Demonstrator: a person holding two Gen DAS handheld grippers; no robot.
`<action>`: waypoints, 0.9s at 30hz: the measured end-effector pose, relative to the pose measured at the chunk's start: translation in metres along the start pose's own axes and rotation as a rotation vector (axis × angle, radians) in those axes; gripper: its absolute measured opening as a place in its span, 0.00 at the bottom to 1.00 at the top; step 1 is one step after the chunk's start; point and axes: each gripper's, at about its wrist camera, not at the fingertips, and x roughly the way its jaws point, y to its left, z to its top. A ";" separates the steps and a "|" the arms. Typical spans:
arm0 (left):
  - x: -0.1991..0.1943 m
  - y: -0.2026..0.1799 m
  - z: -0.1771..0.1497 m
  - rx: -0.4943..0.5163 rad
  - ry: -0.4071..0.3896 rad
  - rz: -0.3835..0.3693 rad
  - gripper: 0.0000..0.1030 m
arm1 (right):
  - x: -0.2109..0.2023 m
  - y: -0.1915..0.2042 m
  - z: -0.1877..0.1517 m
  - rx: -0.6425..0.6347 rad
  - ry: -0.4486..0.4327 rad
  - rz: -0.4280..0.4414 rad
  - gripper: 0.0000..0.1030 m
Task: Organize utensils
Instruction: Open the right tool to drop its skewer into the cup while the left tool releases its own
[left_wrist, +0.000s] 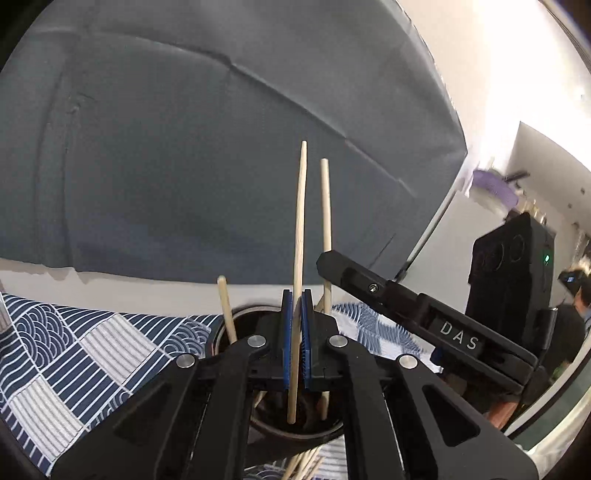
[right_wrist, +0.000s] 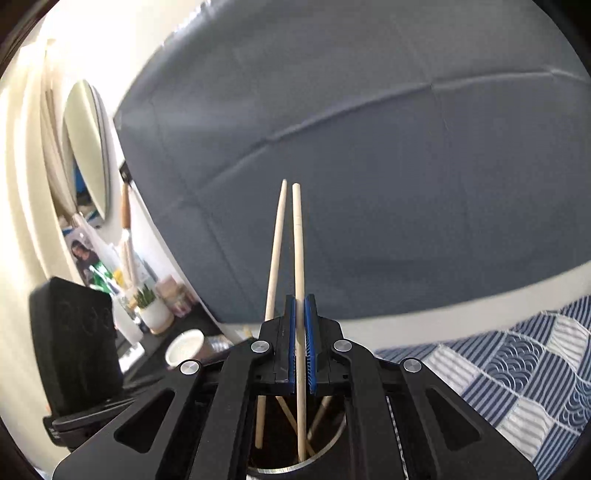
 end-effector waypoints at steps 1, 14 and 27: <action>-0.001 -0.002 -0.003 0.011 0.011 -0.011 0.05 | 0.000 0.001 -0.004 -0.004 0.011 -0.010 0.05; -0.001 -0.006 0.002 0.116 0.165 0.049 0.05 | -0.007 0.018 -0.034 -0.073 0.140 -0.163 0.05; -0.014 -0.026 0.006 0.219 0.327 0.120 0.08 | -0.009 0.036 -0.028 -0.160 0.276 -0.220 0.11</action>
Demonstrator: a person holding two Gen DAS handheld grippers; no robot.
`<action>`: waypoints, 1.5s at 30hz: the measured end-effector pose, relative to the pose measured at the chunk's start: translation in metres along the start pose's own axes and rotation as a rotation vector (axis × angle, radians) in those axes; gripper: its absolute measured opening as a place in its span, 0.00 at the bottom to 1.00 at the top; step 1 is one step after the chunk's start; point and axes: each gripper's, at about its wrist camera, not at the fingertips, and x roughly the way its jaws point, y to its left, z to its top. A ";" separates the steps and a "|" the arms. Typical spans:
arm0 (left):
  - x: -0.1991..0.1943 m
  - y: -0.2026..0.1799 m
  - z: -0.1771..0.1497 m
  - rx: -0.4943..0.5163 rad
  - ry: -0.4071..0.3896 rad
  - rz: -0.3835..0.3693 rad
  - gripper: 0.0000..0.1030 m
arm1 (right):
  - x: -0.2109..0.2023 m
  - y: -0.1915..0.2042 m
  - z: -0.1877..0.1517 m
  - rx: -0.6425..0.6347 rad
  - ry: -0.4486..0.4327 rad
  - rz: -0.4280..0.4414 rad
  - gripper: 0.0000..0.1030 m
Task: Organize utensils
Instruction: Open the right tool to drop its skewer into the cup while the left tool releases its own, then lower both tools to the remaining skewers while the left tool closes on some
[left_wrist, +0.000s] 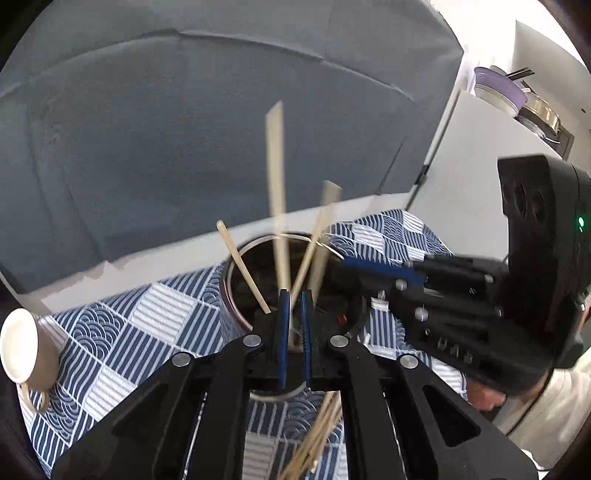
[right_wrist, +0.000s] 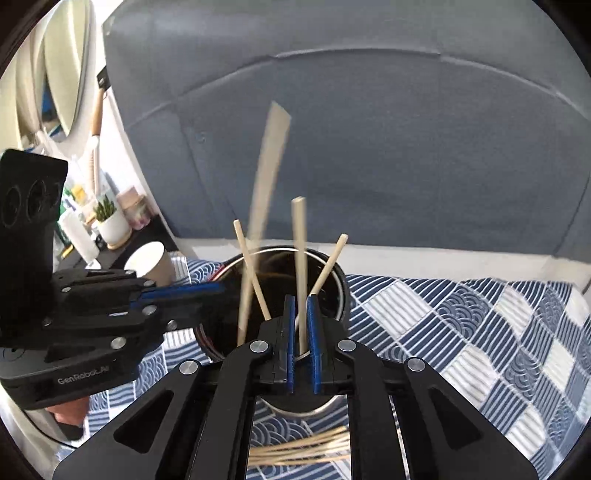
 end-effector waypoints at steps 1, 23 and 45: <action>-0.003 0.000 -0.001 0.002 0.009 0.003 0.14 | -0.004 0.001 0.000 -0.017 0.004 -0.012 0.15; 0.033 0.020 -0.077 0.046 0.301 0.018 0.48 | -0.025 -0.042 -0.107 0.206 0.219 -0.215 0.78; 0.100 -0.008 -0.112 0.214 0.480 0.045 0.21 | 0.001 -0.052 -0.183 0.425 0.399 -0.337 0.82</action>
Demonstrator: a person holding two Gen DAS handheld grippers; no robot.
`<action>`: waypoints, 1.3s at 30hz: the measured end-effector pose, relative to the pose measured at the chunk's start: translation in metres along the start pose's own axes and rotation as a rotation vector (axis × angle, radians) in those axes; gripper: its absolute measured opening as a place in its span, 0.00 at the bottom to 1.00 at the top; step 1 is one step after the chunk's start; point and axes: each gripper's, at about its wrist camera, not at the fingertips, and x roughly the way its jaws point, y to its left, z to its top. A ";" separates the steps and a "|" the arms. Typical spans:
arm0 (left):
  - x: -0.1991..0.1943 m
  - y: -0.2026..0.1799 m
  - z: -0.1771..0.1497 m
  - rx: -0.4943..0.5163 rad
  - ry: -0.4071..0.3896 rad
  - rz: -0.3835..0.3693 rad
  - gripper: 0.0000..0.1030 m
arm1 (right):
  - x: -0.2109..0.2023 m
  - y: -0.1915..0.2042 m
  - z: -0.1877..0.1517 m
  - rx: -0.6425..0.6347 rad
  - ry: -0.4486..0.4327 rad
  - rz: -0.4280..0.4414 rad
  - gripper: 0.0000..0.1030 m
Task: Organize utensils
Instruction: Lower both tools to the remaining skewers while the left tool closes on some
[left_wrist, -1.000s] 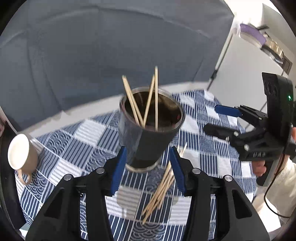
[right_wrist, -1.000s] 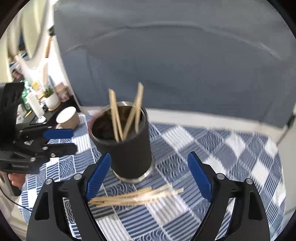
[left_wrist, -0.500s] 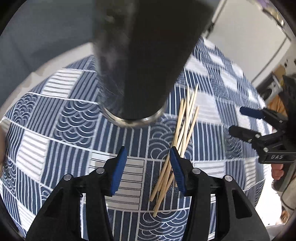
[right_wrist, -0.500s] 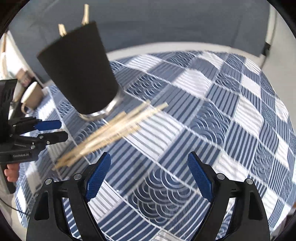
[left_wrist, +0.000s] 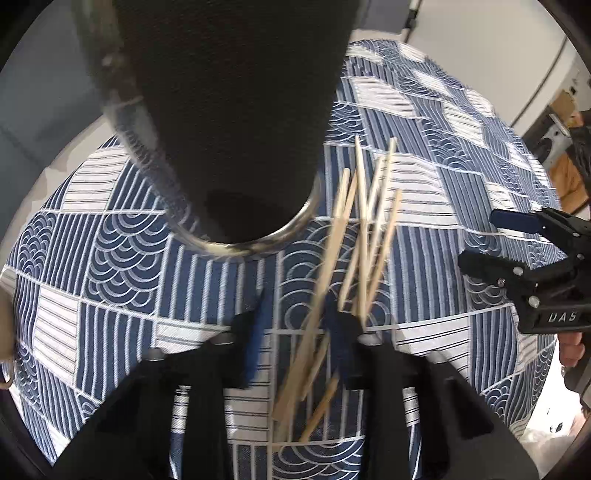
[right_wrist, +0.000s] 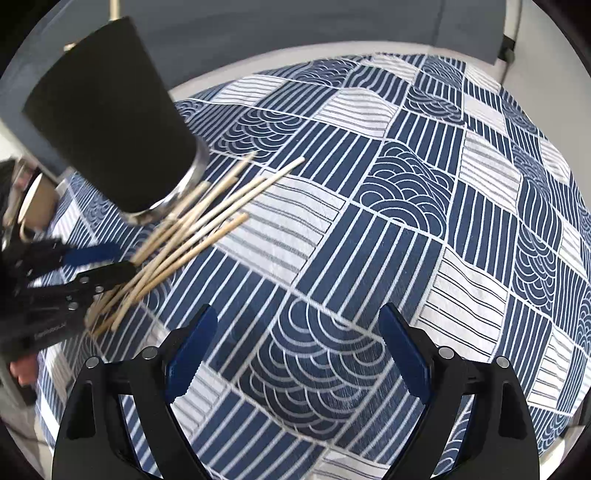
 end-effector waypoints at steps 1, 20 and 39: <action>0.000 0.000 0.000 0.007 0.003 0.011 0.17 | 0.005 0.002 0.004 0.014 0.016 0.014 0.82; -0.027 0.011 -0.031 -0.031 0.025 -0.007 0.01 | 0.024 0.053 0.033 0.135 0.084 -0.036 0.72; -0.008 0.009 -0.004 0.058 0.060 -0.007 0.18 | 0.015 0.069 0.017 0.214 0.080 -0.152 0.60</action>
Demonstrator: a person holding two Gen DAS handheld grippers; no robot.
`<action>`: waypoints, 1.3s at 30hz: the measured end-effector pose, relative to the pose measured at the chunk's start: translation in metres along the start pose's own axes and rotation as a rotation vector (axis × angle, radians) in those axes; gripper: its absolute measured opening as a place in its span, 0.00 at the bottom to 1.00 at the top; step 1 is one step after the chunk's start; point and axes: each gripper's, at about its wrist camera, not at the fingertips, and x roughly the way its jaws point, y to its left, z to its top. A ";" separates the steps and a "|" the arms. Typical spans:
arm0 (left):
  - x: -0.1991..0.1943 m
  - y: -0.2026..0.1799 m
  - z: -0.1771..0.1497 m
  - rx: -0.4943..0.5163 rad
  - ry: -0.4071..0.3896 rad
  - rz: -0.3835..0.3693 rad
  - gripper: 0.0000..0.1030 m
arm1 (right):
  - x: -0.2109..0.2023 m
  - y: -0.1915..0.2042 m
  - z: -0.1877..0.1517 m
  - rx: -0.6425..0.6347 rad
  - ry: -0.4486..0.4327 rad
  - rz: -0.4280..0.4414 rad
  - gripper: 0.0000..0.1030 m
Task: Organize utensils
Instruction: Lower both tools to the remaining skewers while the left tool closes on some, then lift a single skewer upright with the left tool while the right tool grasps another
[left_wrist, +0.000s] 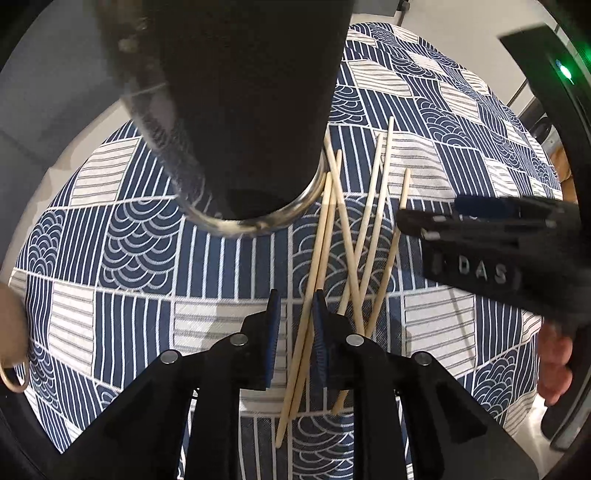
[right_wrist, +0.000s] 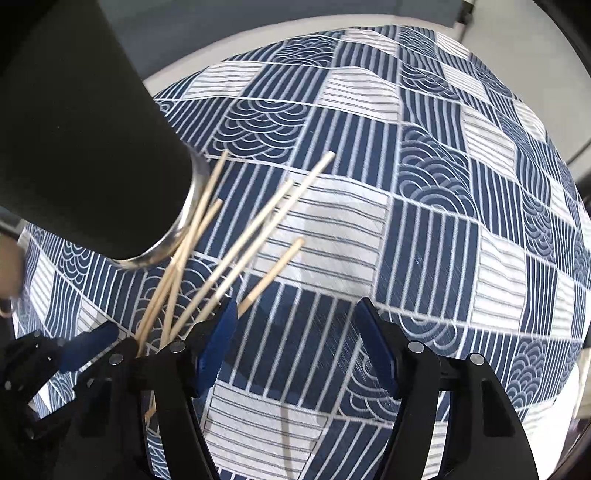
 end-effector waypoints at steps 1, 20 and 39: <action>-0.001 0.002 0.000 0.003 -0.001 -0.001 0.20 | -0.001 0.000 -0.003 0.006 -0.006 -0.005 0.60; 0.006 -0.011 0.004 -0.013 0.032 -0.021 0.05 | -0.005 0.007 -0.001 -0.074 0.028 -0.027 0.02; -0.026 0.017 -0.085 -0.273 0.048 -0.042 0.04 | -0.021 0.010 0.009 -0.161 0.007 0.296 0.28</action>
